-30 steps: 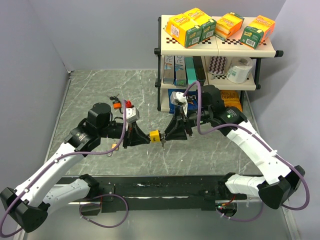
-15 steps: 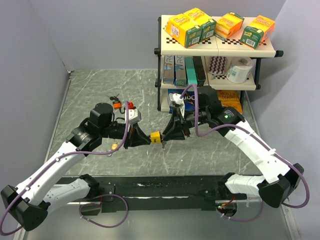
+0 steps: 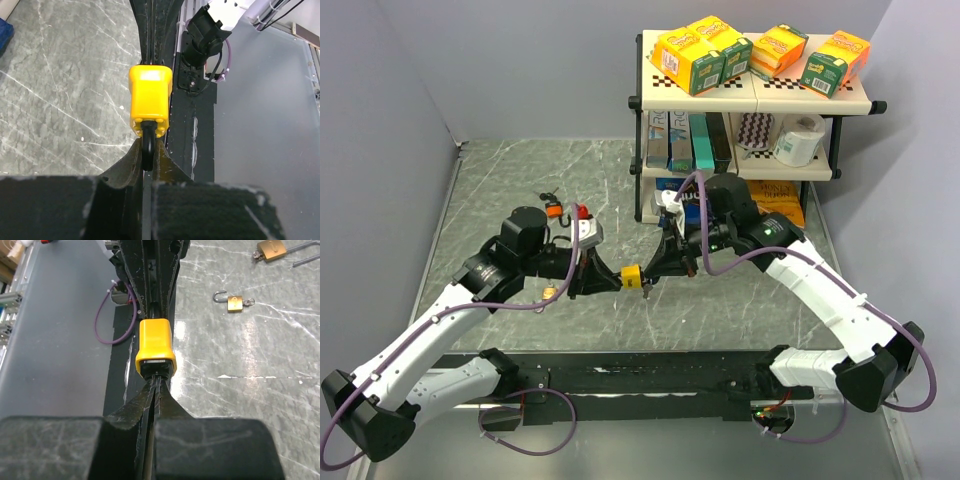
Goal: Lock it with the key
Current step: Lock the lock.
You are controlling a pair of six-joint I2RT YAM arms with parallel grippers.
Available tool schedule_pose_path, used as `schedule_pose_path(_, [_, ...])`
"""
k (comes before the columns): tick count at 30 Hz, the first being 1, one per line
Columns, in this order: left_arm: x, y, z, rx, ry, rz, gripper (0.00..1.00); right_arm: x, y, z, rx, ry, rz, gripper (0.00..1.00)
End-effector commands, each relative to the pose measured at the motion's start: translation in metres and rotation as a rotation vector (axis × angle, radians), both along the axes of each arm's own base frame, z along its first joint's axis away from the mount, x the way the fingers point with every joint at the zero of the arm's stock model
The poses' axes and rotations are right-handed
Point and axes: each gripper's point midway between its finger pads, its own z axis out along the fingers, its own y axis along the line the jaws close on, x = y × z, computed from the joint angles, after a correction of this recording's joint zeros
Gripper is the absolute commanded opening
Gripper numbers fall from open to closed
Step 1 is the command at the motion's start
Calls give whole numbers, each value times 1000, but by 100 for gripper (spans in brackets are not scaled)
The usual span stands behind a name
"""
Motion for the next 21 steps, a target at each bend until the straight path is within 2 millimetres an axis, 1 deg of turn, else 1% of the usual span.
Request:
schedule_pose_path(1, [1,-1,19,-52,-107,-13,1,0,-10,5,-17,-60,-15,0])
schedule_pose_path(3, [4,3,12,-33,-107,2,1,-1,-16,6,-15,-64,-22,0])
schedule_pose_path(4, [4,5,5,-22,-112,0,1,-1,-18,5,-21,-66,-27,0])
schedule_pose_path(5, [4,7,2,-15,-115,2,1,1,-22,-1,-39,-69,-40,0])
schedule_pose_path(7, [5,11,-9,7,-112,2,1,0,-29,-5,-56,-82,-52,0])
schedule_pose_path(8, [5,13,-10,9,-115,5,1,4,-34,-7,-63,-102,-65,0])
schedule_pose_path(10, [3,15,-13,16,-114,2,1,2,-42,-15,-99,-95,-76,0])
schedule_pose_path(14, [2,17,-18,29,-113,8,1,14,-68,-32,-159,-116,-135,0])
schedule_pose_path(16, [2,18,-21,32,-100,15,1,27,-89,-45,-202,-99,-214,0])
schedule_pose_path(17, [2,18,-20,30,-103,21,1,33,-98,-51,-218,-126,-231,0])
schedule_pose_path(18, [2,18,-21,29,-94,25,1,45,-115,-58,-242,-130,-299,0])
schedule_pose_path(19, [2,19,-23,30,-86,30,1,51,-128,-75,-289,-126,-346,0])
schedule_pose_path(20, [4,18,-24,32,-87,39,1,59,-140,-82,-310,-153,-372,0])
schedule_pose_path(21, [5,18,-26,34,-81,43,1,70,-161,-92,-342,-155,-448,0])
